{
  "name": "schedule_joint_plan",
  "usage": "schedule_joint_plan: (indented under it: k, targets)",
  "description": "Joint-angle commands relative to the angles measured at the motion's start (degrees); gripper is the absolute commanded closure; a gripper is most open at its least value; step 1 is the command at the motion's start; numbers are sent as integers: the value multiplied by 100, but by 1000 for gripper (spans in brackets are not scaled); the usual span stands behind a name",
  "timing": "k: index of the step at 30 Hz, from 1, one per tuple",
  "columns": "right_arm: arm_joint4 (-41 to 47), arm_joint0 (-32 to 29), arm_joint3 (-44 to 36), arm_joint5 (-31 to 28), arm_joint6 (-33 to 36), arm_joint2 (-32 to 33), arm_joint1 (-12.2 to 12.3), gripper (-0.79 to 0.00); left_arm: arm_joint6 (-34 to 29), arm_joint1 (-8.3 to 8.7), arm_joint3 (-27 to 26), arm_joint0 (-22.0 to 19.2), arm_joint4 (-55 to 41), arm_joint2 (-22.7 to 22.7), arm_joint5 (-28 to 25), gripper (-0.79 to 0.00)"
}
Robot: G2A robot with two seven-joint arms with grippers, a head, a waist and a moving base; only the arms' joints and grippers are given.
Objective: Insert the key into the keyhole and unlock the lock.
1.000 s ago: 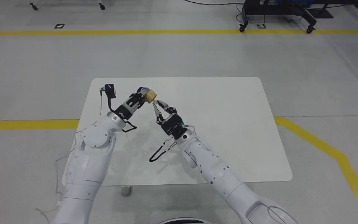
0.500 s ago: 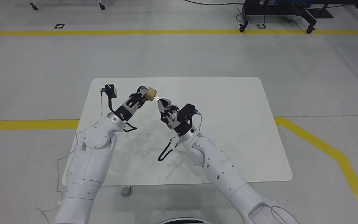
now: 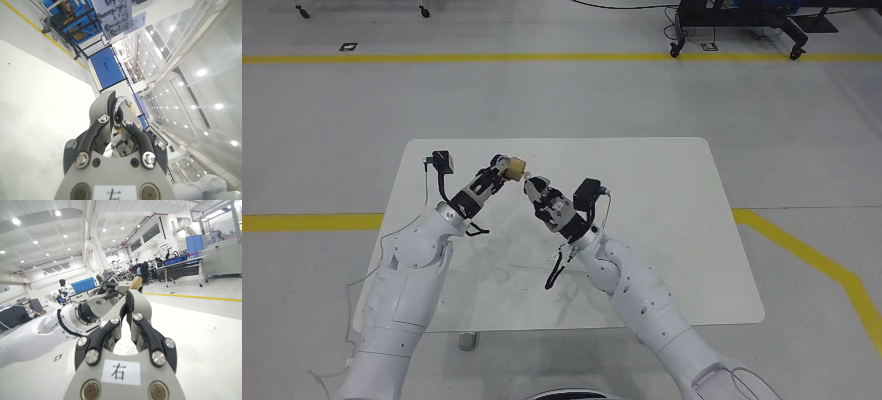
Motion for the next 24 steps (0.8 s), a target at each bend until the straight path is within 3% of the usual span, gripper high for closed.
schedule_joint_plan:
  k: [1,3,13,14,15,16,24]
  targets:
    - [24,-5,-15,1,27,6,6,-215,30,2,18,-10,-7,-4,-3,0]
    - [33,-10,-33,12,48,9,13,-268,75,3,37,-18,-34,-12,-7,0]
    - [-176,-49,-120,132,-183,-6,47,-271,-143,32,188,-107,-452,-125,263,0]
    - [-220,-55,-124,147,-225,-11,51,-305,-161,39,207,-116,-455,-152,297,0]
    - [-231,-65,-130,148,-265,-16,53,-514,-185,46,213,-124,-456,-170,329,0]
    - [-214,-72,-133,153,-288,-12,53,-785,-199,52,216,-128,-464,-190,347,0]
    - [-214,-72,-133,153,-288,-12,53,-785,-518,43,281,-152,-998,-105,565,0]
